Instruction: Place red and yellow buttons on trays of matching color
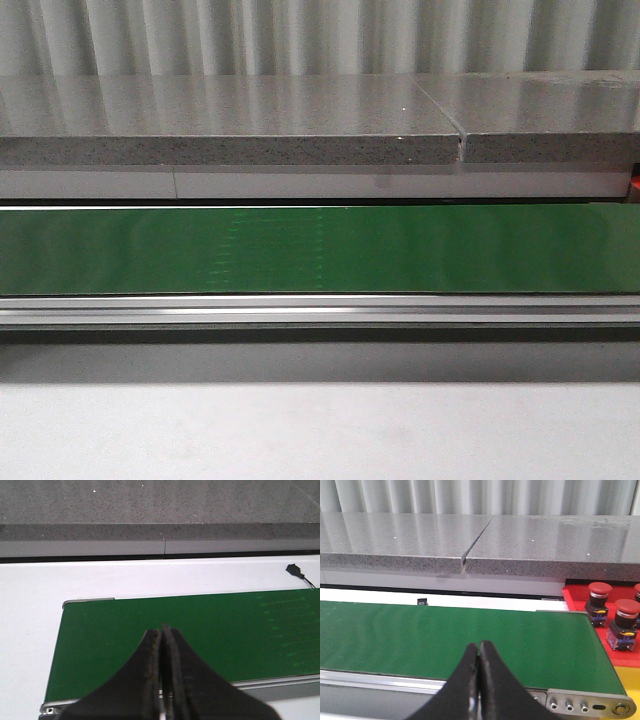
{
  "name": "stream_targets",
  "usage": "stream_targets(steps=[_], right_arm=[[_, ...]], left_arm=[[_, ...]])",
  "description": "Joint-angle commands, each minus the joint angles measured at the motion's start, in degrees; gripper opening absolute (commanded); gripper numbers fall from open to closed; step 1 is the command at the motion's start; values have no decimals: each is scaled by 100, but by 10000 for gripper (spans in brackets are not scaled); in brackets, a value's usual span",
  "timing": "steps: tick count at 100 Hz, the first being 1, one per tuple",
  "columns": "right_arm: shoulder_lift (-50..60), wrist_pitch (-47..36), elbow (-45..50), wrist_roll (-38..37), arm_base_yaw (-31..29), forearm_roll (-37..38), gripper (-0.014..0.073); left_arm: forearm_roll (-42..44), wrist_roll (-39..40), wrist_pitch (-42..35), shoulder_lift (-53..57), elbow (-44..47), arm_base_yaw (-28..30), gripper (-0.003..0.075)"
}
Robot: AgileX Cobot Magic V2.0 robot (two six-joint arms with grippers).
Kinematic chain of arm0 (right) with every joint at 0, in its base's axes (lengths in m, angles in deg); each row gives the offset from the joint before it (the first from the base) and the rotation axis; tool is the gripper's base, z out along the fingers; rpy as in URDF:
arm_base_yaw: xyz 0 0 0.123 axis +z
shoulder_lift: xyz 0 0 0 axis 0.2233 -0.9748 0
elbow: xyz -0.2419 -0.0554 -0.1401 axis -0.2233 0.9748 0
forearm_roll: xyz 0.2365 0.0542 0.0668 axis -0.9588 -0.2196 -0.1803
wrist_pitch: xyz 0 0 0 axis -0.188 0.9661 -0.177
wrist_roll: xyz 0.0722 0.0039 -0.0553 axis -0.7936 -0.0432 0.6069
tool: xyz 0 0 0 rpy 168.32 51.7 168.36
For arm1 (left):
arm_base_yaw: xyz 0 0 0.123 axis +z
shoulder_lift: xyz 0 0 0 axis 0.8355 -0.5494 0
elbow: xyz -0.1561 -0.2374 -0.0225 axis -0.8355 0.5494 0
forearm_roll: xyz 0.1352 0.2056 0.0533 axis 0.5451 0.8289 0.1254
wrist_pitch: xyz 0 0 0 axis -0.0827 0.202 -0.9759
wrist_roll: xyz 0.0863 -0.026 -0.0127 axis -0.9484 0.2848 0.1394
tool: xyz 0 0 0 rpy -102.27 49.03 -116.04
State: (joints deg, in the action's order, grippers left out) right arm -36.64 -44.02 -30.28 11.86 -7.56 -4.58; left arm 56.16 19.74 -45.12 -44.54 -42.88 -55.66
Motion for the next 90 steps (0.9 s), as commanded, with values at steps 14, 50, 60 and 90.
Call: stream_targets(steps=[14,50,60,90], right_arm=[[93,-492,10,62,-7,60,-67],[93,-492,10,62,-7,60,-67],[93,-492,10,62,-7,60,-67],[93,-492,10,62,-7,60,-67]], left_arm=[[663,661,-1349,237,276,-424,-20],[2493,2443,-2544,1390,1671,-779,-20],[2493,2453,-2587,1793,2058,-779,-20],[2493,2556,-2748,3101,3097,-707,-20]])
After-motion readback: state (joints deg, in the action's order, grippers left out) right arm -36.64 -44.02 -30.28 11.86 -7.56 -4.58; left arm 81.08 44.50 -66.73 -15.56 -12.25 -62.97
